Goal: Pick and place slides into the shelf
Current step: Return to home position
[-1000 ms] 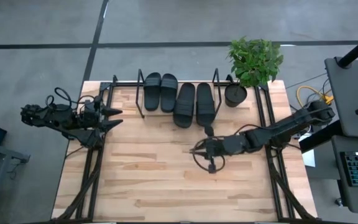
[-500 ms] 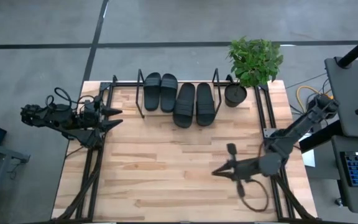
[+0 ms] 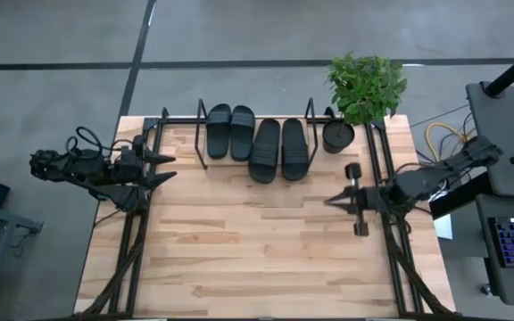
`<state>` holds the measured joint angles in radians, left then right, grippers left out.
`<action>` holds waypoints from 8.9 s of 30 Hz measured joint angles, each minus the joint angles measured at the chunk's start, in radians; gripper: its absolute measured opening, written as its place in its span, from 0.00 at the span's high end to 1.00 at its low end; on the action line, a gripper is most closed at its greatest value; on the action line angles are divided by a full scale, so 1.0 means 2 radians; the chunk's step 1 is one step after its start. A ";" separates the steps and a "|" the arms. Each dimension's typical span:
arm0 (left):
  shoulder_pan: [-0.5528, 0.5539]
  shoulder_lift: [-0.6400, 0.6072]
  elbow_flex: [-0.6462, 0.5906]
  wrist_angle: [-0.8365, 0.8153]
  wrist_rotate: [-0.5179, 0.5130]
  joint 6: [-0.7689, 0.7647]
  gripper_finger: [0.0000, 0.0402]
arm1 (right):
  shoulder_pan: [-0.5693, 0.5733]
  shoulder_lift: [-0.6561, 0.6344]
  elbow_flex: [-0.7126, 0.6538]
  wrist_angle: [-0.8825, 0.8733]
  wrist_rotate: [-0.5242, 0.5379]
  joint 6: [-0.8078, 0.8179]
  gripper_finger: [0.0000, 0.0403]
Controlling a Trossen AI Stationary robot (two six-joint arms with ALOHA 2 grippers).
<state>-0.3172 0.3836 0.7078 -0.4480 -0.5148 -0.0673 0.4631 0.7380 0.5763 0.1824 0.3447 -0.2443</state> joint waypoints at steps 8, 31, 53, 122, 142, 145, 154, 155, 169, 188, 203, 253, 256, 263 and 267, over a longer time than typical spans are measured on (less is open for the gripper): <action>0.000 0.000 0.000 0.000 -0.007 0.013 0.55 | -0.017 -0.084 -0.042 -0.038 0.056 0.003 0.98; 0.001 0.000 0.000 -0.002 -0.031 0.044 0.55 | -0.183 -0.158 -0.080 -0.108 -0.071 -0.002 0.98; 0.001 0.000 0.000 0.011 -0.076 0.056 0.55 | -0.224 -0.276 -0.241 -0.018 -0.163 0.046 0.98; 0.194 -0.137 -0.319 0.282 0.170 0.109 1.00 | -0.280 -0.364 -0.217 -0.137 -0.171 0.047 0.98; 0.187 -0.178 -0.336 0.209 0.198 0.049 1.00 | -0.281 -0.366 -0.235 -0.137 -0.151 0.067 0.98; 0.187 -0.178 -0.336 0.208 0.200 0.049 1.00 | -0.281 -0.365 -0.238 -0.137 -0.159 0.078 0.98; 0.187 -0.178 -0.336 0.207 0.200 0.049 1.00 | -0.281 -0.366 -0.284 -0.066 -0.174 0.077 0.98; 0.187 -0.178 -0.336 0.207 0.201 0.049 1.00 | -0.281 -0.365 -0.284 -0.066 -0.174 0.077 0.98; 0.187 -0.178 -0.336 0.203 0.226 0.051 1.00 | -0.281 -0.364 -0.284 -0.082 -0.199 0.085 0.98; 0.187 -0.173 -0.337 0.211 0.225 0.063 1.00 | -0.281 -0.364 -0.284 -0.084 -0.198 0.056 0.98; 0.187 -0.167 -0.337 0.211 0.225 0.063 1.00 | -0.281 -0.364 -0.284 -0.084 -0.198 0.057 0.98; 0.187 -0.166 -0.337 0.212 0.226 0.063 1.00 | -0.281 -0.364 -0.283 -0.084 -0.198 0.057 0.98; 0.187 -0.166 -0.337 0.212 0.225 0.063 1.00 | -0.281 -0.364 -0.283 -0.084 -0.197 0.057 0.98; 0.187 -0.166 -0.337 0.212 0.225 0.063 1.00 | -0.281 -0.364 -0.283 -0.084 -0.197 0.057 0.98; 0.187 -0.166 -0.337 0.212 0.226 0.063 1.00 | -0.281 -0.364 -0.283 -0.084 -0.197 0.057 0.98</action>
<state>0.0576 0.0513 0.0341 -0.0246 -0.0635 0.0593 -0.0982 0.0097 0.0097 0.0151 -0.0502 -0.1310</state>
